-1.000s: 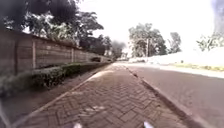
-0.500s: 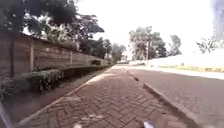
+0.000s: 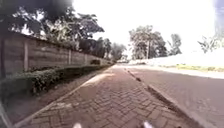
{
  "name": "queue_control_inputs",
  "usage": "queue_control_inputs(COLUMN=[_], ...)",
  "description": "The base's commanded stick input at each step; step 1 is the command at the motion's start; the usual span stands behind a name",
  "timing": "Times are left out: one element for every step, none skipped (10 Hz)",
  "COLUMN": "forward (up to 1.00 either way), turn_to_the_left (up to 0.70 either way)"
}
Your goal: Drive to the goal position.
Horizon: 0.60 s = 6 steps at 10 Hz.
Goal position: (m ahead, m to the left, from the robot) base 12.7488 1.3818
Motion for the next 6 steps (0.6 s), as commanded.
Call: queue_control_inputs(forward=[0.70,0.70,0.70,0.70,0.70,0.70], turn_to_the_left=[0.00,0.00,0.00,0.00,0.00,0.00])
